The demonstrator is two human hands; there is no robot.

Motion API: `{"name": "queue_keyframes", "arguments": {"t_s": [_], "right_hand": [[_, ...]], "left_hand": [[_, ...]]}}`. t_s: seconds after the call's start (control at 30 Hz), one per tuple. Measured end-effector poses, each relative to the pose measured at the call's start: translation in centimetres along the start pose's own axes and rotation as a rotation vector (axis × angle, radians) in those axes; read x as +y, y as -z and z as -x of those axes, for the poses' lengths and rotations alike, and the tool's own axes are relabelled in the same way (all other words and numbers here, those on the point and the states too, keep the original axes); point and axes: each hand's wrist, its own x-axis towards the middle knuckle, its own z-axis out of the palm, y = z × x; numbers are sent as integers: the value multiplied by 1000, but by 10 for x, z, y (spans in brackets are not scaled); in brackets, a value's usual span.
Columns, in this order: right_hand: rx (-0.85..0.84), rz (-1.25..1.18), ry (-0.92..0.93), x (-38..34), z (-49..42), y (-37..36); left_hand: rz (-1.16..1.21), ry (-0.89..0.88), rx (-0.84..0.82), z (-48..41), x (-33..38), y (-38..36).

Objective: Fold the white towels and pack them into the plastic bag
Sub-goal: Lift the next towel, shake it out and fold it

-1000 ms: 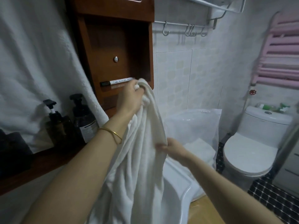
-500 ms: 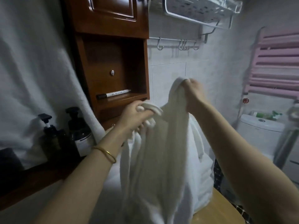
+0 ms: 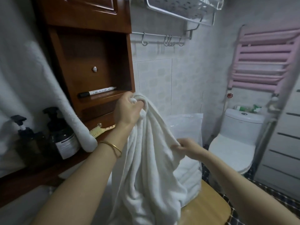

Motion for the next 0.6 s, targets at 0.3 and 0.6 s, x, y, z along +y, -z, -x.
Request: {"name": "queue_keyframes", "arguments": {"t_s": [0.3, 0.6], "right_hand": [[194, 315, -381, 72, 33, 4], [231, -360, -300, -30, 41, 31]], "left_hand": [[-46, 27, 129, 0, -10, -16], [-234, 442, -496, 42, -39, -64]]}}
